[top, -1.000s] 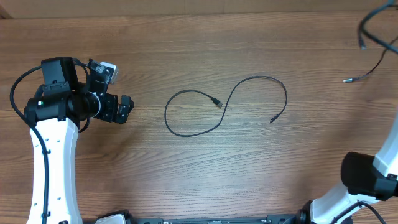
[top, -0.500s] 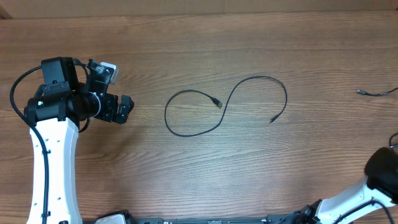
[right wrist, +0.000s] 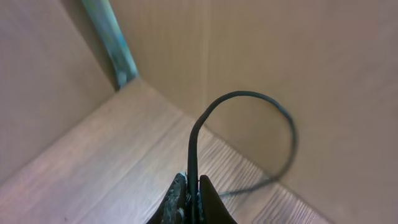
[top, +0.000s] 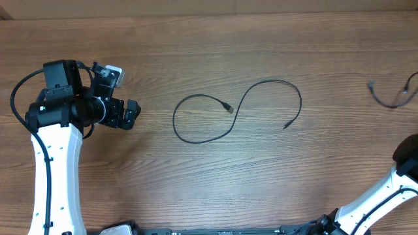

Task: Untangle cables
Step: 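Carry the cable off to the right with the right gripper and drop it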

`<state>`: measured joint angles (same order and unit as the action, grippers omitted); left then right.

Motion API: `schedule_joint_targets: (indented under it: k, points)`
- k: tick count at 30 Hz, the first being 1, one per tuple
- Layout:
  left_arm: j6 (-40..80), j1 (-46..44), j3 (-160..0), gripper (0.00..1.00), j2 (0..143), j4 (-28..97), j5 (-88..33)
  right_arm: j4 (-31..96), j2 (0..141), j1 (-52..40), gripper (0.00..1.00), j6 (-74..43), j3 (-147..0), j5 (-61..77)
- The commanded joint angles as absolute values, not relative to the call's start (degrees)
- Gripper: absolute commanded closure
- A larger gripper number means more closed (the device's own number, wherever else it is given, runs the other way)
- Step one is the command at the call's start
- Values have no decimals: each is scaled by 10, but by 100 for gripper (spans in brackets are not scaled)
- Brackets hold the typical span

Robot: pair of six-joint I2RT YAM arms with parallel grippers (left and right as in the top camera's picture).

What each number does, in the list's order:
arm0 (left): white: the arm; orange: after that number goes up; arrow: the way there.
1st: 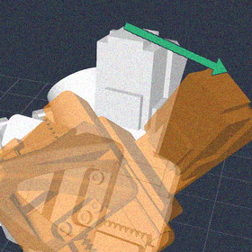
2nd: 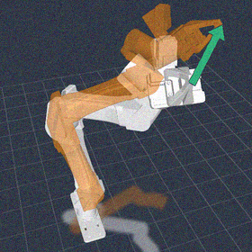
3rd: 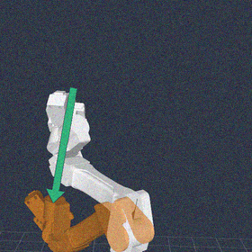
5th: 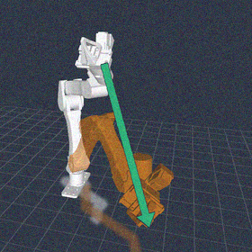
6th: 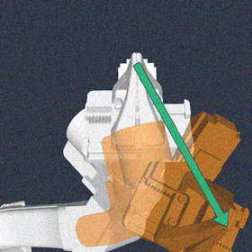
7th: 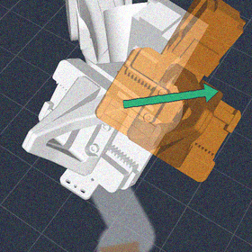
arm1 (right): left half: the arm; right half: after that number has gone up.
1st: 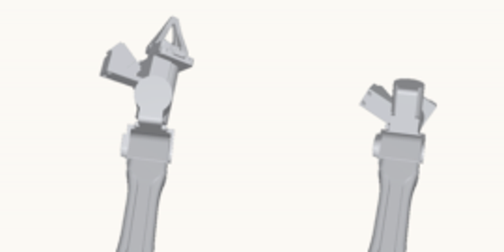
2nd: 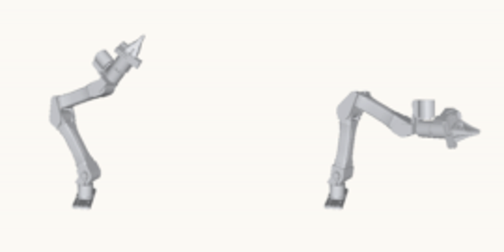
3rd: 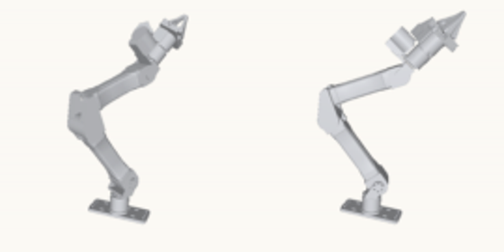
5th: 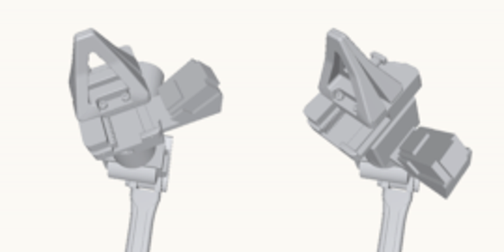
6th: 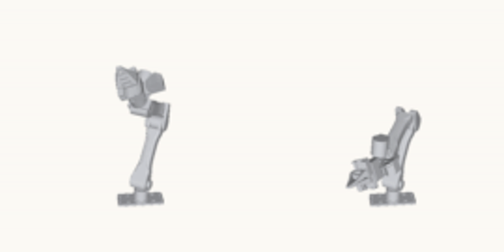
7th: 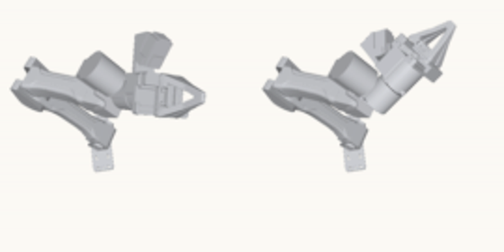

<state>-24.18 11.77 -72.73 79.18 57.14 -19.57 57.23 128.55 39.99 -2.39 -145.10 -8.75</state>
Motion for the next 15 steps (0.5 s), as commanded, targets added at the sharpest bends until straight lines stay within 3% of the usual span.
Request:
schedule_joint_targets:
  k: [1, 12, 15]
  points:
    - [-249, 120, -729, 0, 794, 569, -205, 580, 1300, 399, 96, -32, -1454, -74]
    - [-249, 120, -729, 0, 794, 569, -206, 619, 1327, 399, 96, -33, -1454, -61]
    - [-249, 120, -729, 0, 794, 569, -205, 624, 1327, 399, 84, -33, -1454, -61]
